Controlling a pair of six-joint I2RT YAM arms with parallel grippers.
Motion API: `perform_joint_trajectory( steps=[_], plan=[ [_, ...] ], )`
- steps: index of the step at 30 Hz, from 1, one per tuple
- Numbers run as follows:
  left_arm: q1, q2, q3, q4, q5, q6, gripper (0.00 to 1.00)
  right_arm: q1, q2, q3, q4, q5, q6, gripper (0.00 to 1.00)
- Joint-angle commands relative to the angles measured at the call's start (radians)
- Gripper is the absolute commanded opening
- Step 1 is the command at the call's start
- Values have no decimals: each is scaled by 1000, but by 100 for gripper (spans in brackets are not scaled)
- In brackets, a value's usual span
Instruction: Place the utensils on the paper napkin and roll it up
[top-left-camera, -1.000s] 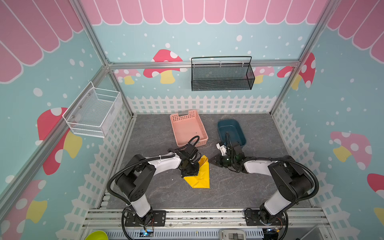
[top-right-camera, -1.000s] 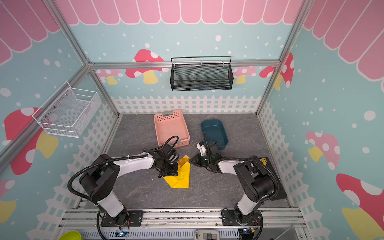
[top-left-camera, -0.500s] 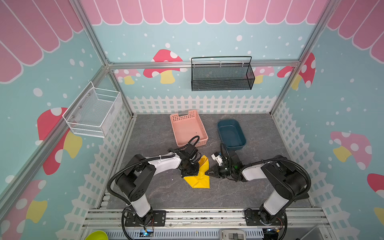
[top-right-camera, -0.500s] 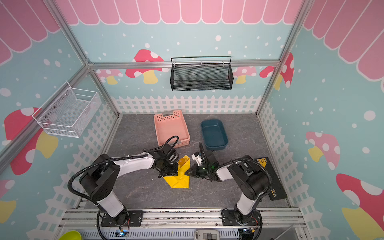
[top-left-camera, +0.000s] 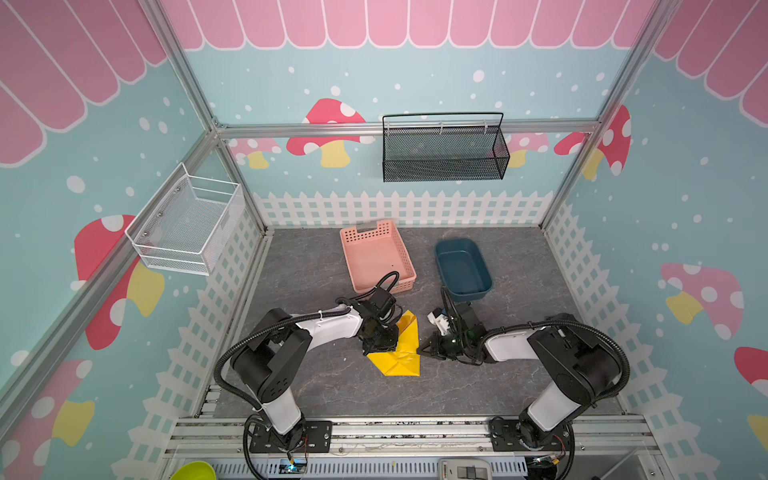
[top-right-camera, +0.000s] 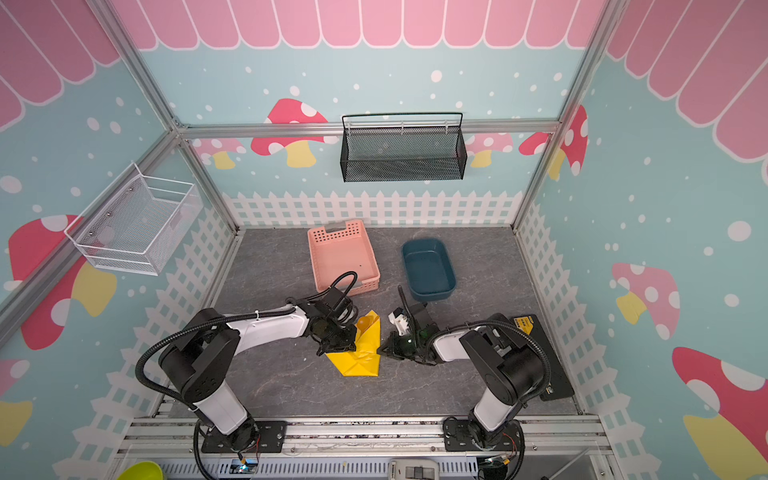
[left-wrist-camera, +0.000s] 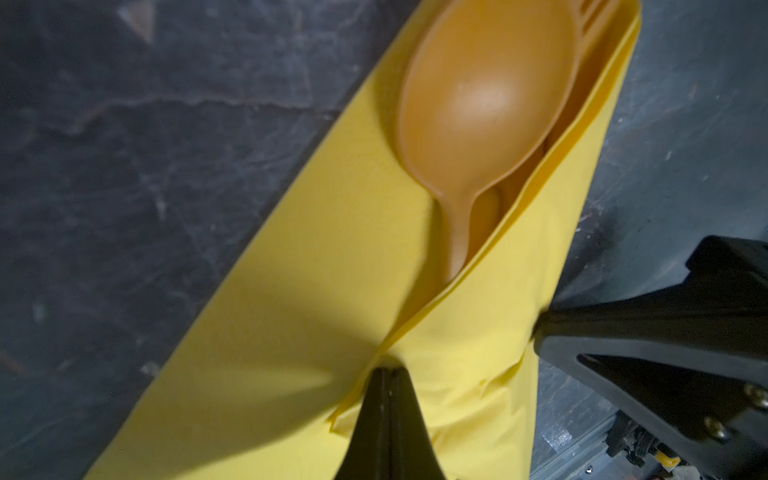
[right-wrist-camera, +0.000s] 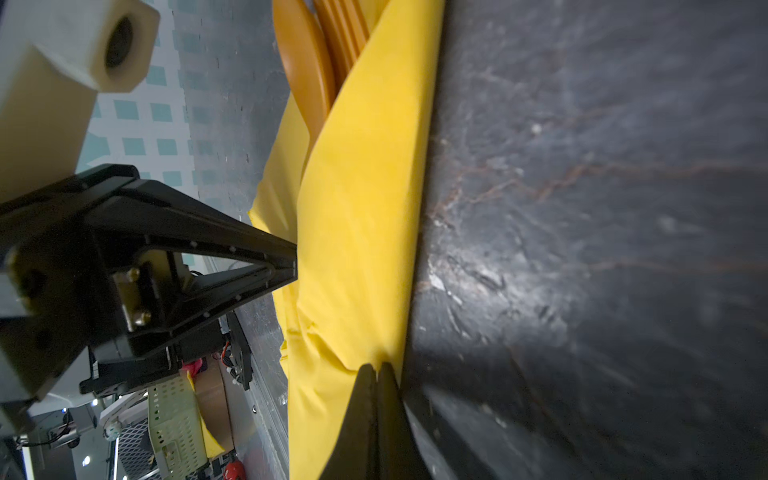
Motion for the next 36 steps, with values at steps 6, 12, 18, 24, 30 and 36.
perform_joint_trajectory(
  steps=[6, 12, 18, 24, 30, 36],
  plan=[
    [-2, 8, 14, -8, -15, 20, 5, 33, -83, 15, 37, -108, 20, 4],
    [-3, -3, 6, -8, -21, 20, 5, 91, -73, -52, 161, -145, 101, 4],
    [-2, 0, 5, -8, -19, 20, 5, 111, -41, -112, 275, -154, 151, 4],
    [-2, 4, 8, -8, -18, 22, 5, 114, 35, -137, 286, -134, 156, 3],
    [-2, 1, 4, -9, -18, 18, 5, 112, 1, -111, 108, -55, 87, 2],
    [-2, 2, 7, -8, -16, 19, 5, 115, -63, -98, 162, -114, 102, 3]
  ],
)
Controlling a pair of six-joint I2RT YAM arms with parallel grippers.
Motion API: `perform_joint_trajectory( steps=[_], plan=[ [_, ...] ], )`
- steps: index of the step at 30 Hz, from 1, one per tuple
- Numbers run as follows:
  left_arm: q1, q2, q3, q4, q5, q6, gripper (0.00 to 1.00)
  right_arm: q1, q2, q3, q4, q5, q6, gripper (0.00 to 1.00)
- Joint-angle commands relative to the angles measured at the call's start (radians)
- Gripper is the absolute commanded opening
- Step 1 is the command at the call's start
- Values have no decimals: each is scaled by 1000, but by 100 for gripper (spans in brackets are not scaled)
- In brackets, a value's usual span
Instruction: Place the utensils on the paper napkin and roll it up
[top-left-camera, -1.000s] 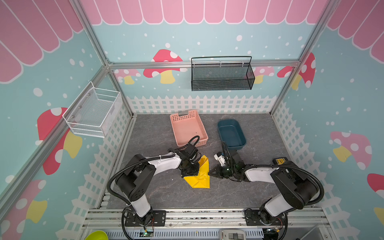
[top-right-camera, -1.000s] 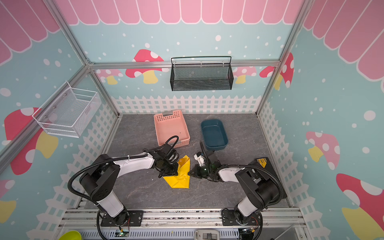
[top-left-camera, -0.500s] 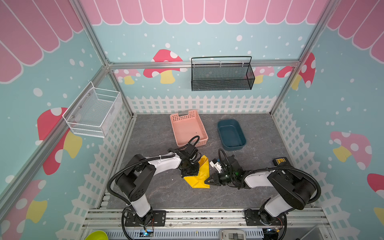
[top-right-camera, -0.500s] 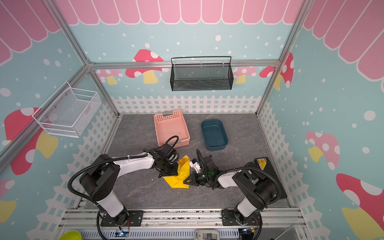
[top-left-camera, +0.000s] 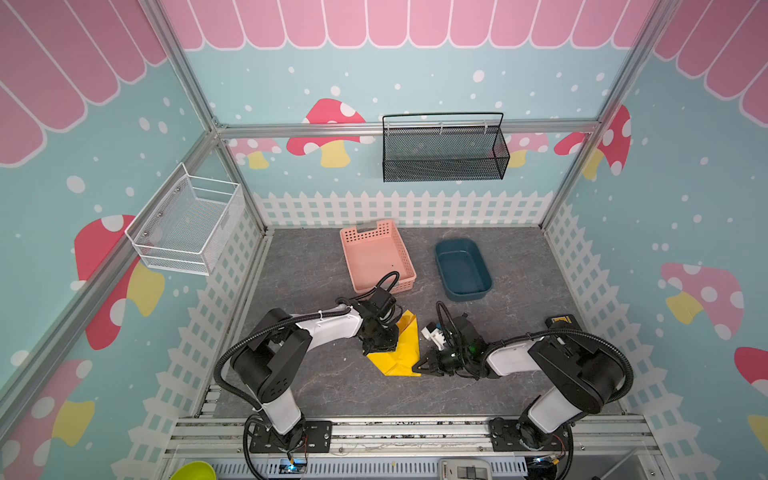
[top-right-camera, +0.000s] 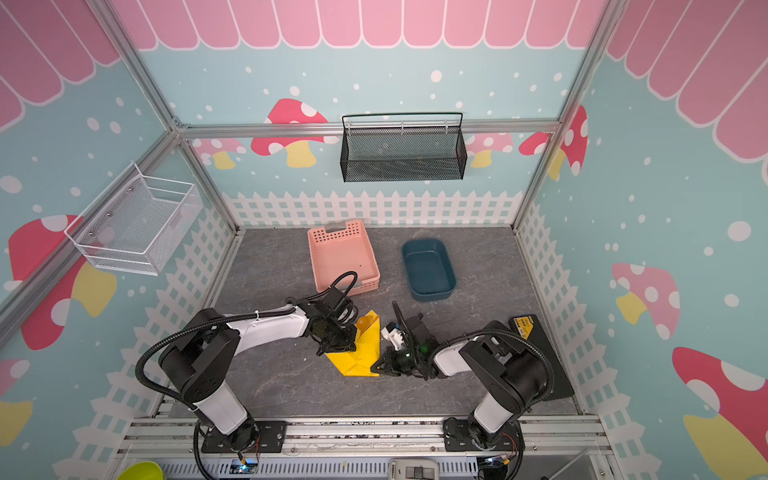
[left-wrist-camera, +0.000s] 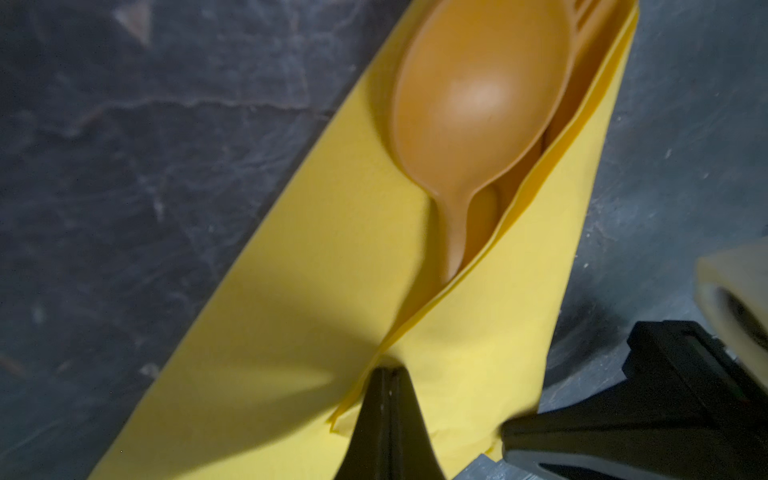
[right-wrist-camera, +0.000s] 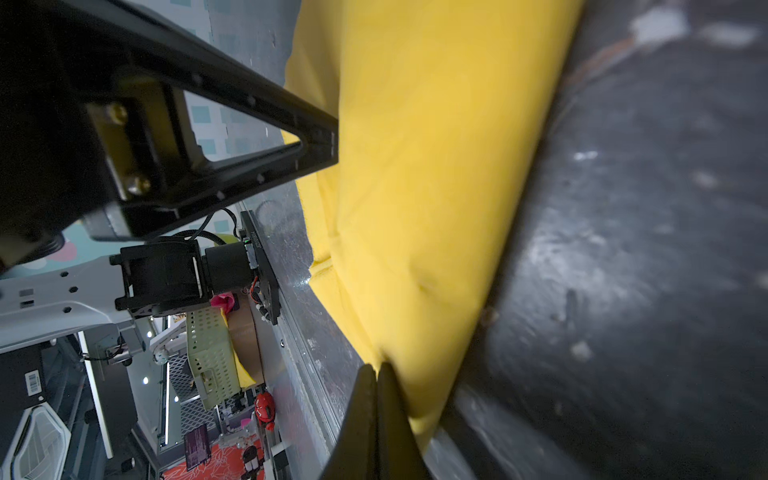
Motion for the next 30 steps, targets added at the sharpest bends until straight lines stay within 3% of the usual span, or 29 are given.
perform_joint_trajectory(
  steps=[1, 8, 19, 30],
  plan=[
    [-2, 2, 8, -8, -16, 12, 5, 9, -29, 14, 31, -28, 10, 3],
    [-3, -1, 8, -8, -16, 11, 5, 17, 28, -19, 198, -89, 81, 3],
    [-2, 0, 6, -13, -19, 15, 5, 16, 57, -36, -89, 85, -35, 1],
    [-2, -1, 3, -14, -19, 18, 4, 14, -56, -11, -21, 15, -11, 3]
  ],
)
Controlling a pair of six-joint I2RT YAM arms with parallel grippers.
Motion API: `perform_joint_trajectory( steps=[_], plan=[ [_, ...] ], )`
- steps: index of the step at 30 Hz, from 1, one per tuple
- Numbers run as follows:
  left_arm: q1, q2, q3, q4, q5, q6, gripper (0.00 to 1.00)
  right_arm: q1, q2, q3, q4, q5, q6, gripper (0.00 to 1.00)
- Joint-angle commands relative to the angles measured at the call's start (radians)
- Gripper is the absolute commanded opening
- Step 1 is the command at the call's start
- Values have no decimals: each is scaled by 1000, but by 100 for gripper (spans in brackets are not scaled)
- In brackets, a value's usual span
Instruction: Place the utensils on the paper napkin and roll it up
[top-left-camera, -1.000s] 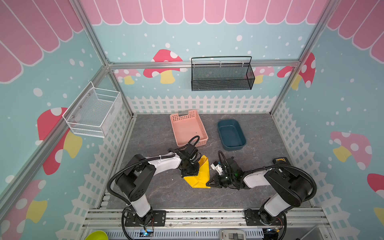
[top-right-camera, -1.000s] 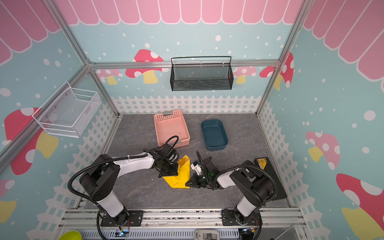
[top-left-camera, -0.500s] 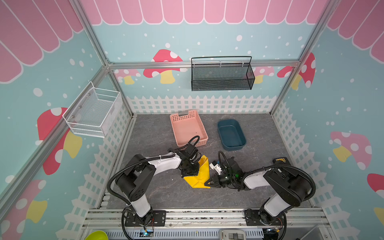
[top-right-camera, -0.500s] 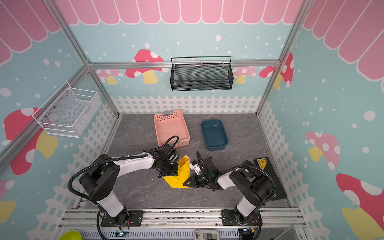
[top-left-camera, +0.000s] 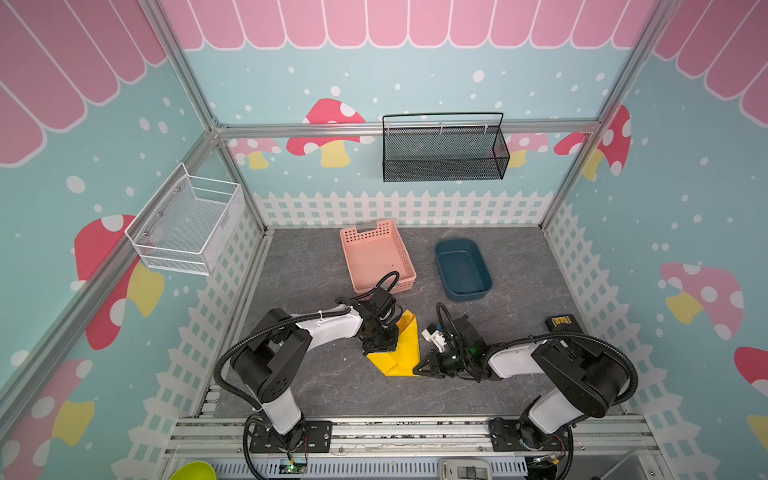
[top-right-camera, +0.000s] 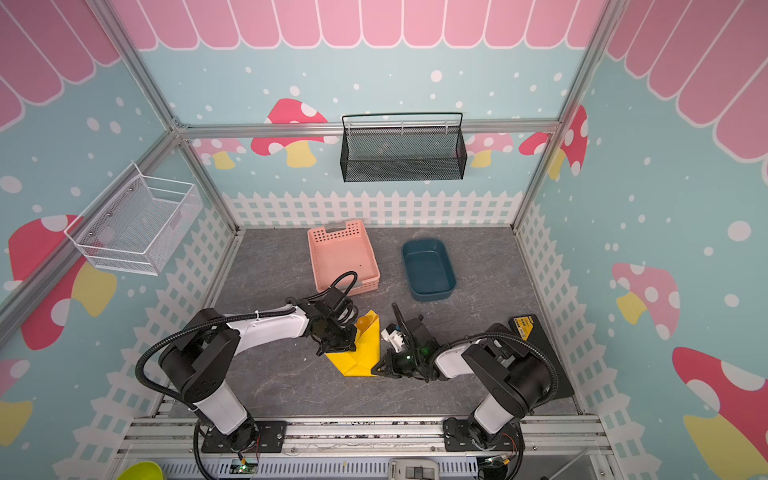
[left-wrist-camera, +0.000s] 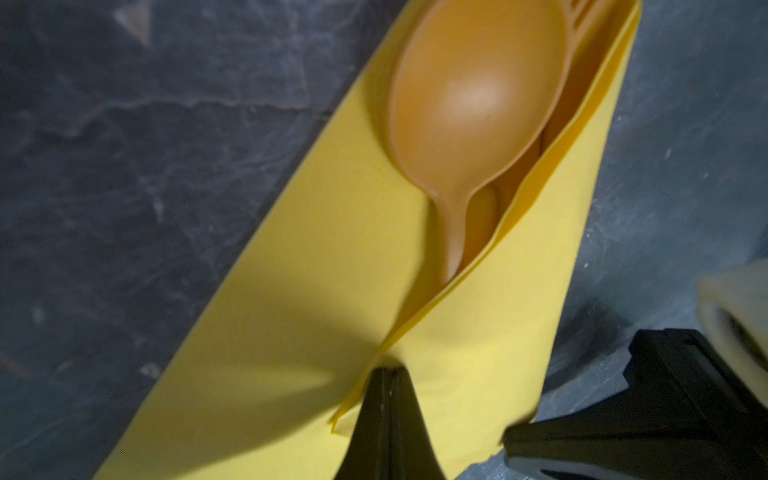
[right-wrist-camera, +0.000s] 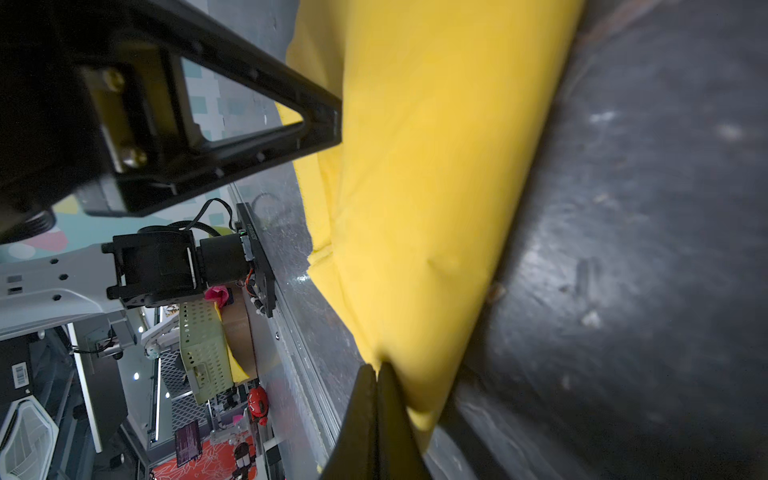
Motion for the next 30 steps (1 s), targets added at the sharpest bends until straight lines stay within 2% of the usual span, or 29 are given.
perform_joint_trajectory(
  steps=[1, 6, 10, 12, 20, 30],
  plan=[
    [-2, -1, 5, -14, -19, 18, 4, 2, -30, 2, -18, 10, 7, 3],
    [-2, -4, 5, -16, -21, 18, 4, -5, -3, -19, -97, 70, -24, 2],
    [-2, -4, 5, -20, -23, 19, 4, -5, 18, 1, -271, 192, -103, 1],
    [-3, -4, 8, -21, -18, 19, 4, -5, 29, 7, -304, 205, -123, 1],
    [-5, -38, 56, -53, -16, 21, 5, 1, 30, -25, -174, 107, -46, 1],
    [-55, -67, 77, -74, -9, -9, 6, 10, 29, -60, -70, 107, 66, 0]
  ],
)
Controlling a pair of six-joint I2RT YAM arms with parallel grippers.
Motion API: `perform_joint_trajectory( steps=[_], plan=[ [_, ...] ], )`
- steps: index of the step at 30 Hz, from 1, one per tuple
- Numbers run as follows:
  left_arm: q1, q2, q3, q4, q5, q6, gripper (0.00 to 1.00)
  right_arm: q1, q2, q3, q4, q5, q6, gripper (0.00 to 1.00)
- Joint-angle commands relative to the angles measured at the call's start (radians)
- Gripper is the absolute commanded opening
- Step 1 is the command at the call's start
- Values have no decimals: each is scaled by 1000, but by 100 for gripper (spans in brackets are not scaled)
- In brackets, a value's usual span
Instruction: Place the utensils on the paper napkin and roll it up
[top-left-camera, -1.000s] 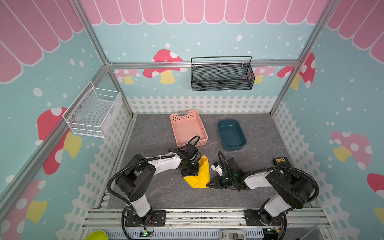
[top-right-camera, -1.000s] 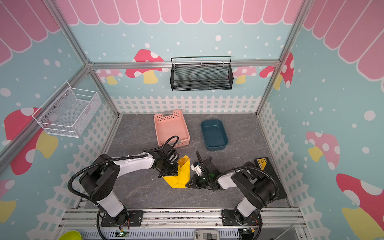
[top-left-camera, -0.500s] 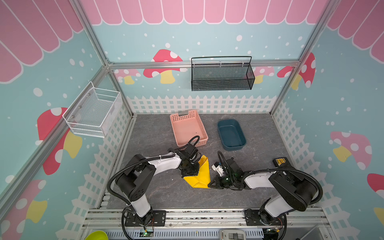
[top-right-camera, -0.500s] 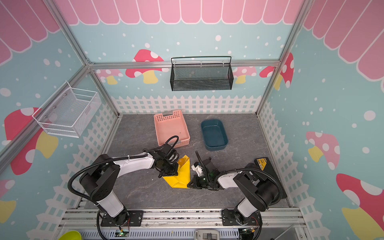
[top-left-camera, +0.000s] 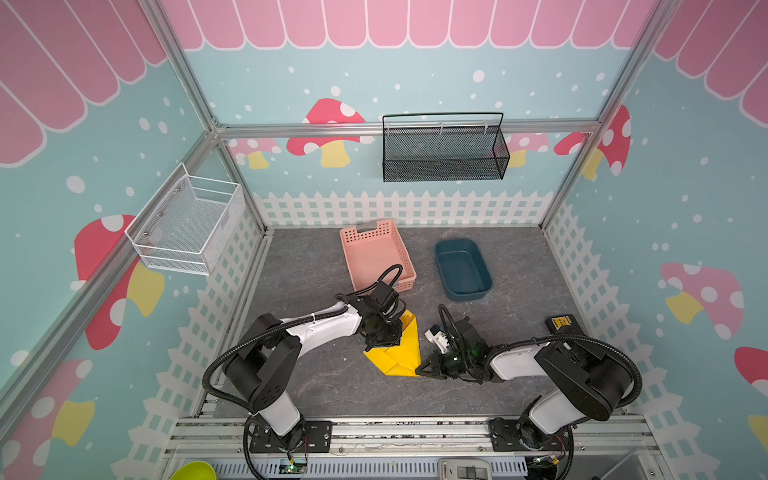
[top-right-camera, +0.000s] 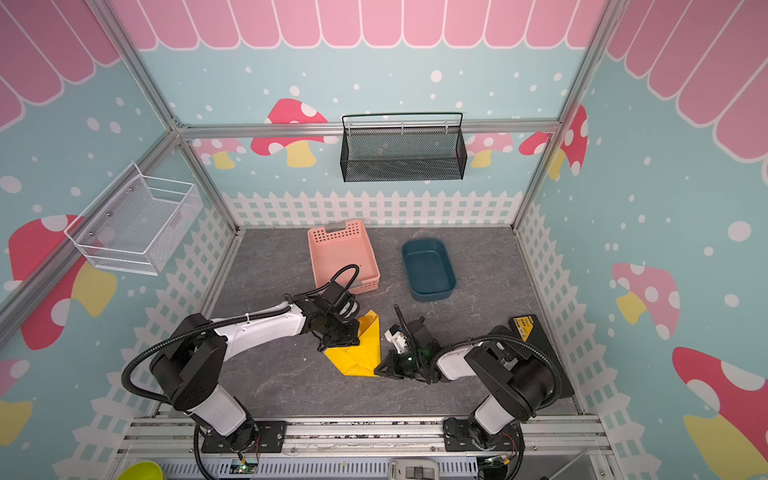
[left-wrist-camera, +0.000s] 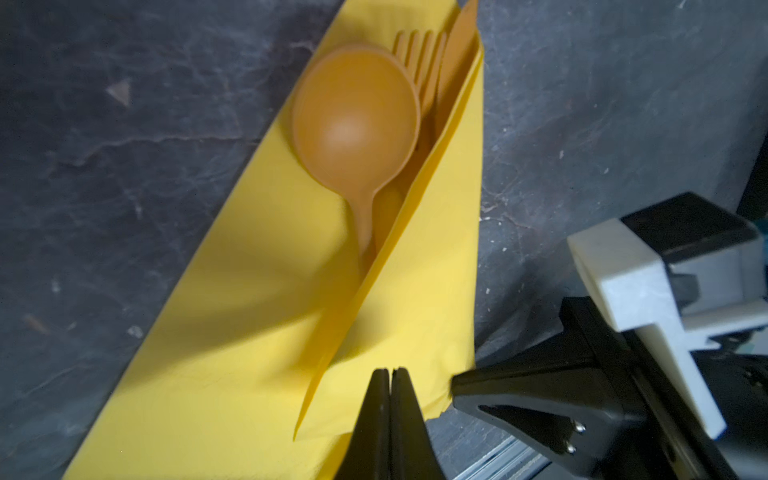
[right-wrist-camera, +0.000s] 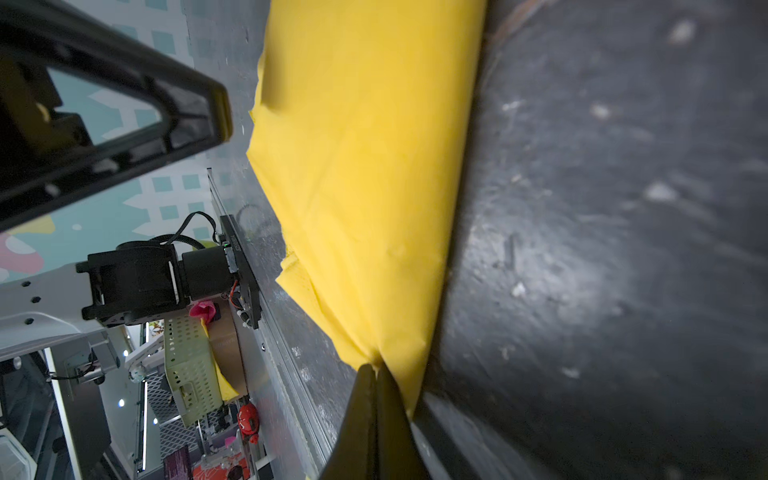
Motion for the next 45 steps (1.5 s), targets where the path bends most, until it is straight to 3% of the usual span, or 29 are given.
perform_joint_trajectory(
  steps=[1, 16, 30, 40, 45],
  plan=[
    [-24, -3, 13, -24, -12, -11, 6, 11, 22, -36, -56, 49, 48, 0],
    [-29, 65, -46, -31, -105, -15, 4, 11, 12, -37, -15, 19, 67, 1],
    [-29, 88, -69, -16, -128, 4, 4, -45, -140, 0, -40, 8, 3, 4],
    [-30, 86, -66, -14, -126, 4, 4, -81, 7, 37, -2, -111, -92, 3],
    [-29, 84, -69, -14, -126, 7, 3, -85, 44, 43, -149, 14, -127, 0]
  ],
)
